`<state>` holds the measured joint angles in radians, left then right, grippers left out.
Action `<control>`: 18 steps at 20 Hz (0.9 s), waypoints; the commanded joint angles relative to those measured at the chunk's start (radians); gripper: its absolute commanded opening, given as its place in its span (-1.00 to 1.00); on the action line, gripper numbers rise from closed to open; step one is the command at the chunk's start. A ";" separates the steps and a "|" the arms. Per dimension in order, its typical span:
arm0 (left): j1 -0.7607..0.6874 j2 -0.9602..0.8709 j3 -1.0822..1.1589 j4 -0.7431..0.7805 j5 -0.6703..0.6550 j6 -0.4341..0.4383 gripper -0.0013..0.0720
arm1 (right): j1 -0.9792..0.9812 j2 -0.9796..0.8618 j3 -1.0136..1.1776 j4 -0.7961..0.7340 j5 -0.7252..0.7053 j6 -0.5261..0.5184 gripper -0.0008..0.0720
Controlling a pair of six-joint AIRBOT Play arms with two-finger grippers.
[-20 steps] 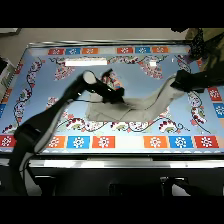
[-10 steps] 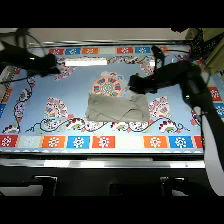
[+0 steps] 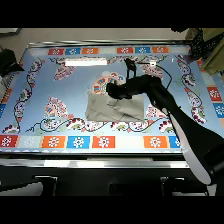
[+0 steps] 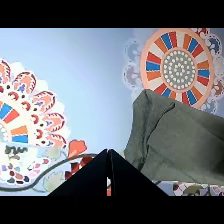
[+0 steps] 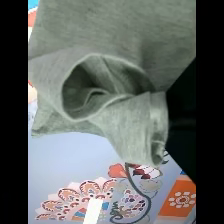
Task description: Fold the clothes and pants, and hang the long-sleeved shirts on hangers.
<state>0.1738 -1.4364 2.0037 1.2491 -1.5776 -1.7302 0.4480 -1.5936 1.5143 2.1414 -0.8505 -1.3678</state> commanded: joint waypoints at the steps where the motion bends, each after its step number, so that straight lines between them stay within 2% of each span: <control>1: 0.017 0.005 0.000 0.001 -0.004 0.002 -0.92 | 0.033 -0.040 0.002 0.035 0.059 0.007 -0.89; 8: 0.017 0.005 -0.001 0.001 -0.004 0.002 -0.92 | 0.069 -0.105 0.003 0.082 0.092 0.006 -0.87; 9: 0.017 0.005 -0.001 0.001 -0.004 0.002 -0.92 | 0.072 -0.109 0.003 0.089 0.100 0.007 -0.78; 10: 0.017 0.005 -0.001 0.001 -0.004 0.003 -0.92 | 0.076 -0.111 0.003 0.106 0.117 0.007 -0.48; 12: 0.017 0.005 -0.002 0.001 -0.004 0.002 -0.92 | 0.086 -0.111 0.006 0.143 0.138 0.007 -0.29; 13: 0.017 0.005 -0.002 0.001 -0.004 0.002 -0.92 | 0.092 -0.110 0.011 0.170 0.141 0.006 0.01; 14: 0.017 0.005 -0.002 0.001 -0.004 0.002 -0.92 | 0.093 -0.106 0.022 0.192 0.138 -0.001 0.21; 18: 0.017 0.005 -0.002 0.000 -0.005 0.002 -0.92 | 0.076 -0.079 0.118 0.199 0.068 -0.042 0.32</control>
<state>0.1902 -1.4322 2.0022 1.2495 -1.5826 -1.7283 0.5335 -1.6875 1.5776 2.3184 -0.7429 -1.3785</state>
